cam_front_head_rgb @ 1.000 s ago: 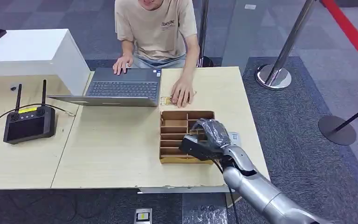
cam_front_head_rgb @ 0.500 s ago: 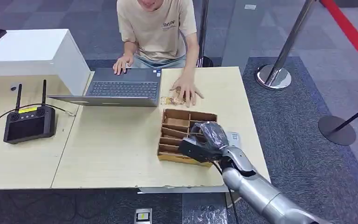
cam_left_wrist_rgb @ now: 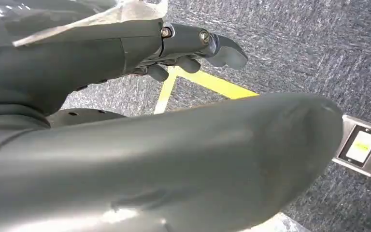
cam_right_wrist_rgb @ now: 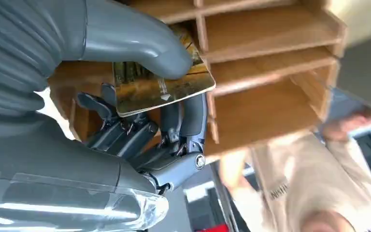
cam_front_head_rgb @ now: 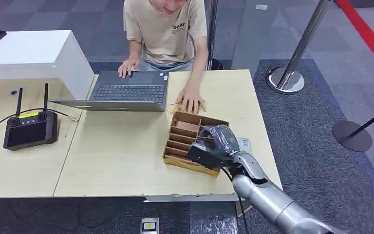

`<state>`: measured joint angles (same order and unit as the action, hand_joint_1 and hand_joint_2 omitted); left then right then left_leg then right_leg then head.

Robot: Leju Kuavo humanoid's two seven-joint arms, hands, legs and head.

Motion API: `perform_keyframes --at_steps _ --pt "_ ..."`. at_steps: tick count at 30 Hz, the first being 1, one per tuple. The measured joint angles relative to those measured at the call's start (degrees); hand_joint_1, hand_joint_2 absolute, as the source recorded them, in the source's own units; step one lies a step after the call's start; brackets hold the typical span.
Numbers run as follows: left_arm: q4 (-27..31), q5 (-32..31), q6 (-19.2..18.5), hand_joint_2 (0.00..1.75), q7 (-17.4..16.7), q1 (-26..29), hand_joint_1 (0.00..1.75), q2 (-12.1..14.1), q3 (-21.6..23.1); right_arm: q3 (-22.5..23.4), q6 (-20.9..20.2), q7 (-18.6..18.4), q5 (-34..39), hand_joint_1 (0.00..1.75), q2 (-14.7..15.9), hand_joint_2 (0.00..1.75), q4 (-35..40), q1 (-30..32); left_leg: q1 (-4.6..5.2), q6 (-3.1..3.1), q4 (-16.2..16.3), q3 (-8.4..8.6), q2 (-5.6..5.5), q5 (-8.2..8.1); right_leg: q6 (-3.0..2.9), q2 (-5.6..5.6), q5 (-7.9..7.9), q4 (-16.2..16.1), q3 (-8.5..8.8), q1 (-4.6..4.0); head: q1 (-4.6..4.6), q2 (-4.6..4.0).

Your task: Pass the card to the sensor for recognition and then transmit it.

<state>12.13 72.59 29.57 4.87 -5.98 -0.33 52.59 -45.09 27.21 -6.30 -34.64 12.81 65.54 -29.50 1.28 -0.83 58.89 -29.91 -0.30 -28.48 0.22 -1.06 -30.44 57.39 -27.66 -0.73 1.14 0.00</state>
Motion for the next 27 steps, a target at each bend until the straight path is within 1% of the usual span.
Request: perform_keyframes --at_steps 4,6,9,11,15,19,22,25,27 --pt "0.0 -0.04 0.0 0.0 0.0 0.01 0.0 0.0 0.0 0.55 -0.68 -0.28 0.55 1.75 0.99 1.75 5.01 -1.55 0.0 0.0 0.0 0.0 0.01 0.0 0.0 0.0 0.0 0.0 -0.01 0.0 0.0 0.0" --pt "0.0 -0.18 -0.02 0.0 0.04 0.02 0.0 0.0 0.0 1.03 -1.12 -0.02 2.06 1.75 1.22 1.75 7.09 -2.55 0.0 0.0 0.0 0.0 0.0 0.0 0.0 0.0 0.0 0.0 -0.01 0.0 0.0 0.0" --pt "0.0 -0.42 -0.09 0.0 0.07 0.03 0.0 0.0 0.11 1.64 -2.41 2.08 6.83 1.75 1.68 1.75 11.2 -4.13 0.0 0.0 0.0 -0.07 0.01 0.0 -0.01 0.0 0.0 0.0 -0.07 0.0 0.0 0.0" --pt "-0.02 -0.59 -0.09 0.0 0.07 -0.02 0.0 0.0 0.33 1.86 -3.54 4.07 11.24 1.75 1.82 1.75 13.67 -6.48 0.0 0.0 0.0 -0.09 0.05 0.0 -0.01 0.06 0.01 0.01 -0.11 0.0 0.0 -0.02" --pt "-0.02 -1.44 -0.26 0.0 0.07 -0.01 0.0 0.0 0.98 2.23 -5.97 7.61 18.3 1.75 1.36 1.75 15.52 -10.48 0.0 0.0 0.0 -0.12 0.02 0.0 -0.01 0.05 0.0 0.01 -0.11 0.0 0.0 0.0" --pt "-0.02 -2.16 -0.66 0.0 0.07 -0.13 0.0 0.0 1.46 2.1 -7.87 9.23 21.42 1.75 0.11 1.75 15.0 -14.61 0.0 0.0 -0.01 -0.16 0.02 0.0 -0.01 0.05 0.0 0.02 -0.14 -0.01 0.0 0.0" --pt "-0.02 -2.49 -1.07 0.0 0.24 -0.16 0.0 0.0 1.68 1.68 -8.52 10.1 22.73 1.75 -1.23 1.75 12.02 -18.23 0.0 0.0 -0.01 -0.2 0.04 0.0 -0.01 0.06 0.0 0.02 -0.18 -0.01 0.0 0.0" --pt "-0.02 -2.82 -1.38 0.0 0.46 -0.31 0.0 -0.04 2.34 0.92 -8.17 9.59 19.58 1.75 -2.95 1.75 6.69 -22.88 -0.01 0.01 -0.01 -0.23 0.0 0.01 -0.01 0.05 0.0 0.03 -0.19 -0.02 0.02 0.0" --pt "-0.02 -3.06 -1.46 0.0 0.2 -0.37 0.0 -0.07 2.6 -0.2 -7.56 7.56 14.5 1.75 -4.31 1.75 2.71 -26.0 -0.01 0.01 -0.01 -0.24 0.01 0.01 -0.01 0.05 0.01 0.04 -0.21 -0.02 0.0 0.0"
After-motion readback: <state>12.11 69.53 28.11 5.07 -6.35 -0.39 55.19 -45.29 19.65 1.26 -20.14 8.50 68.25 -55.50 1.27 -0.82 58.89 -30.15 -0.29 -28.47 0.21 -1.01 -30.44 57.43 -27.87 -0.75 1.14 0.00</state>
